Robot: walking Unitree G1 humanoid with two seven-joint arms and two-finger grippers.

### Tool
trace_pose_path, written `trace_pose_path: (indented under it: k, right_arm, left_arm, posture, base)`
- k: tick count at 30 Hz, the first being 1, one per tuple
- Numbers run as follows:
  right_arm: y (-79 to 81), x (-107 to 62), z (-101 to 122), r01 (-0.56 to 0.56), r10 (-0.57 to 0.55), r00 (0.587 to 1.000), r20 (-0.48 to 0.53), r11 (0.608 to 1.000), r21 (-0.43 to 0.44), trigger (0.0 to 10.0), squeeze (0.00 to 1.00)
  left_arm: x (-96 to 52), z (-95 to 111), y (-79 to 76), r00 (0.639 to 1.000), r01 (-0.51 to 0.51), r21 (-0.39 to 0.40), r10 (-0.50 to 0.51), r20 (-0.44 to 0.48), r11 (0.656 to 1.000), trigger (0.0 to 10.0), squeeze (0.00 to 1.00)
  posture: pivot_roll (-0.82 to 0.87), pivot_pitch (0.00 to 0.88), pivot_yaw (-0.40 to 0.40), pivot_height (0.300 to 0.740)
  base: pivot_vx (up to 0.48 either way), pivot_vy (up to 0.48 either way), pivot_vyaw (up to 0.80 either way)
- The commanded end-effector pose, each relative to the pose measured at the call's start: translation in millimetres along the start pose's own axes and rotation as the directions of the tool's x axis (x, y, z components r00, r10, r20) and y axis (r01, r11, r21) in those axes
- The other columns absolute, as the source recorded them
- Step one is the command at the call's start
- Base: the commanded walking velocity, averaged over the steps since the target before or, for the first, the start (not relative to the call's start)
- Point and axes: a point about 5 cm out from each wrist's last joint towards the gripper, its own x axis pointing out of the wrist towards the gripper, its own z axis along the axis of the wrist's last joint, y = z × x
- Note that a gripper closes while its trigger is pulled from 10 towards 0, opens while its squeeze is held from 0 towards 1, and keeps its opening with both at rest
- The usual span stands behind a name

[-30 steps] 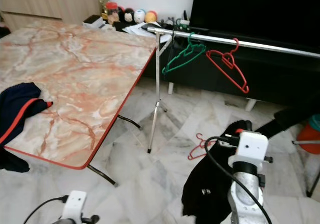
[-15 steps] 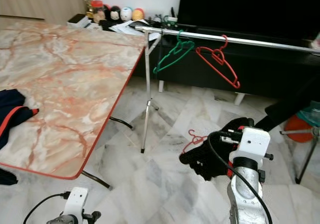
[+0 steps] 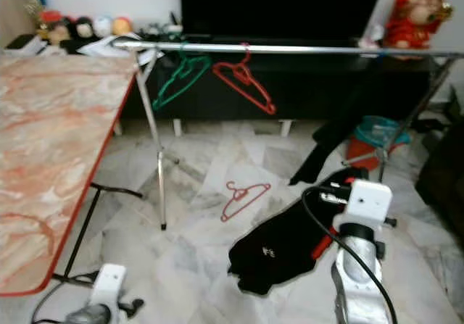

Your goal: Hang hanger

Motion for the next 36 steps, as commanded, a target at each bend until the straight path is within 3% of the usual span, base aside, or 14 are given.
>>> trace_pose_path:
  k: [1,8,13,16,20,23,24,26,28,29,30,31,36]
  right_arm:
    - [4.5,3.0,8,-0.011,0.01,0.999,0.036,1.0,0.005,10.0,0.0]
    - [4.8,4.7,7,-0.015,0.015,0.999,0.038,1.0,0.003,10.0,0.0]
    - [0.8,4.8,-5,-0.013,0.013,1.0,-0.006,1.0,-0.011,10.0,0.0]
    - [-3.4,4.1,-21,0.003,-0.004,0.998,-0.07,1.0,-0.018,10.0,0.0]
    - [-7.1,3.2,-54,0.043,-0.053,0.968,-0.245,0.998,-0.049,10.0,0.0]
    - [-9.7,1.1,-83,0.06,-0.086,0.914,-0.397,0.995,-0.079,10.0,0.0]
    - [-10.8,-0.6,-90,0.08,-0.094,0.896,-0.435,0.996,-0.049,10.0,0.0]
    - [-11.3,-1.8,-93,0.088,-0.096,0.887,-0.452,0.995,-0.039,10.0,0.0]
    - [-10.8,-10.1,-108,0.091,-0.099,0.84,-0.534,0.995,-0.04,10.0,0.0]
    - [-10.8,-10.1,-108,0.091,-0.099,0.84,-0.534,0.995,-0.04,10.0,0.0]
    - [-8.1,-24.8,-125,0.071,-0.083,0.775,-0.626,0.996,-0.044,10.0,0.0]
    - [-8.1,-24.8,-125,0.071,-0.083,0.775,-0.626,0.996,-0.044,10.0,0.0]
    - [-10.7,-69.8,-158,0.022,-0.078,0.609,-0.789,0.996,-0.082,10.0,0.0]
  left_arm:
    - [-2.5,-10,9.5,0.999,-0.022,0.023,0.023,-0.036,0.999,10.0,0.0]
    - [-2.6,-10,10.1,0.999,-0.024,0.023,0.025,-0.039,0.999,10.0,0.0]
    - [-2.8,-12,9.6,0.999,-0.033,0.002,0.033,-0.043,0.999,10.0,0.0]
    - [-2.7,-13,8.5,0.999,-0.031,0.0,0.031,-0.043,1.0,10.0,0.0]
    - [-2.6,-13,7.4,0.999,-0.03,-0.004,0.03,-0.041,1.0,10.0,0.0]
    - [-2.4,-13,5.9,0.999,-0.032,-0.013,0.031,-0.038,0.999,10.0,0.0]
    - [-2.4,-13,5.4,0.999,-0.033,-0.02,0.032,-0.037,0.999,10.0,0.0]
    - [-2.4,-14,5.0,0.999,-0.034,-0.025,0.033,-0.036,0.999,10.0,0.0]
    - [-2.5,-14,4.4,0.999,-0.042,-0.052,0.04,-0.032,0.998,10.0,0.0]
    - [-2.5,-14,4.4,0.999,-0.042,-0.052,0.04,-0.032,0.998,10.0,0.0]
    - [-2.6,-15,3.5,0.999,-0.045,-0.079,0.043,-0.024,0.996,10.0,0.0]
    - [-2.6,-15,3.5,0.999,-0.045,-0.079,0.043,-0.024,0.996,10.0,0.0]
    - [-2.5,-12,0.9,1.0,-0.028,-0.08,0.029,0.011,0.996,10.0,0.0]
  posture:
    - [-0.16,0.0,-0.057,0.74]
    - [-0.17,0.0,-0.054,0.74]
    - [-0.17,0.0,-0.058,0.74]
    - [-0.16,0.0,-0.058,0.74]
    - [-0.17,0.0,-0.055,0.74]
    - [-0.16,0.0,-0.056,0.74]
    - [-0.15,0.0,-0.059,0.74]
    - [-0.14,0.0,-0.06,0.74]
    - [-0.14,0.0,-0.055,0.74]
    - [-0.14,0.0,-0.055,0.74]
    - [-0.14,0.0,-0.05,0.74]
    - [-0.14,0.0,-0.05,0.74]
    - [-0.13,0.0,-0.04,0.74]
  base:
    - [0.0,-0.247,0.0]
    - [0.0,-0.174,0.0]
    - [0.0,0.0,0.0]
    - [0.0,0.0,0.0]
    - [0.0,0.0,0.0]
    - [0.0,0.0,0.0]
    - [0.0,0.0,0.0]
    - [0.0,0.0,0.0]
    - [0.0,0.0,0.0]
    - [0.0,0.0,0.0]
    - [0.0,0.0,0.0]
    - [0.0,0.0,0.0]
    - [0.0,0.0,0.0]
